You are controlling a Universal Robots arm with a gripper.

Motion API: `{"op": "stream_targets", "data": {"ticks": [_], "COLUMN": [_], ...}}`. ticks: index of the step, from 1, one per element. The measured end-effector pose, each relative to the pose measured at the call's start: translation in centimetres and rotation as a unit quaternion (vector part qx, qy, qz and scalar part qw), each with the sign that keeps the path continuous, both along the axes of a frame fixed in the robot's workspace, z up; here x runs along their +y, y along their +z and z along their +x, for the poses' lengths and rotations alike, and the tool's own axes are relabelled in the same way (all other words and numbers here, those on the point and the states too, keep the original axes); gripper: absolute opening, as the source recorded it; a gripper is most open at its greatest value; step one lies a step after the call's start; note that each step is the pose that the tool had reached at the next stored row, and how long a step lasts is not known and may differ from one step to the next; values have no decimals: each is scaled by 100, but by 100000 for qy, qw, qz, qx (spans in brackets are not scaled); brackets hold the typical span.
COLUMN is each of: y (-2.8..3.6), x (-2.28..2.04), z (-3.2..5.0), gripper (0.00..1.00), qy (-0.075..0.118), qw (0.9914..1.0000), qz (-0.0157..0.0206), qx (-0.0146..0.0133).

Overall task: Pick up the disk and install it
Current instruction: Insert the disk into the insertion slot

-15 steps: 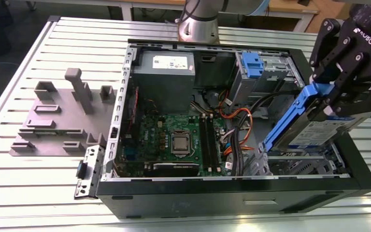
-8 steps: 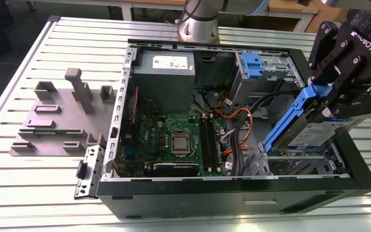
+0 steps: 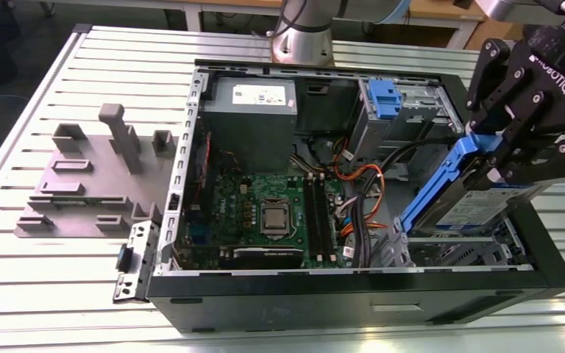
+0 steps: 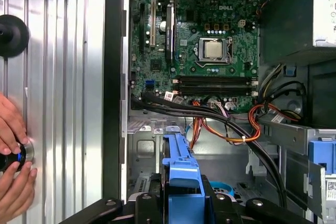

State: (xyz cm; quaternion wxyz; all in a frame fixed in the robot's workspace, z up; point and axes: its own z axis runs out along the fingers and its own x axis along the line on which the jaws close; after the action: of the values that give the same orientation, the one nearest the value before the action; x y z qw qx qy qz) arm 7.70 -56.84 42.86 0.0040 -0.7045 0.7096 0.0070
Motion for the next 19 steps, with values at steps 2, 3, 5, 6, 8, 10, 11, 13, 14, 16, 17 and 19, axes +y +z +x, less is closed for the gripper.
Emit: {"op": "stream_targets", "data": {"ticks": [2, 3, 5, 6, 8, 10, 11, 13, 14, 16, 17, 19], "y": [-15, -22, -38, -47, -63, -82, -92, -112, -123, -144, -155, -177], "x": [0, 0, 0, 0, 0, 0, 0, 0, 0, 0, 0, 0], "z": [0, 0, 0, 0, 0, 0, 0, 0, 0, 0, 0, 0], "gripper": [37, 37, 37, 37, 37, 37, 37, 37, 37, 37, 37, 37], "qy": [3, 0, 1, 0, 2, 1, 1, 0, 1, 2, 2, 2], "qw": [100000, 100000, 100000, 100000, 100000, 100000, 100000, 100000, 100000, 100000, 100000, 100000], "qz": [5, 2, 3, 6, 0, -2, 1, 3, 2, 5, 4, 2], "qx": [1, 1, 1, -1, 2, -1, 1, 0, 0, 0, -1, 0]}}
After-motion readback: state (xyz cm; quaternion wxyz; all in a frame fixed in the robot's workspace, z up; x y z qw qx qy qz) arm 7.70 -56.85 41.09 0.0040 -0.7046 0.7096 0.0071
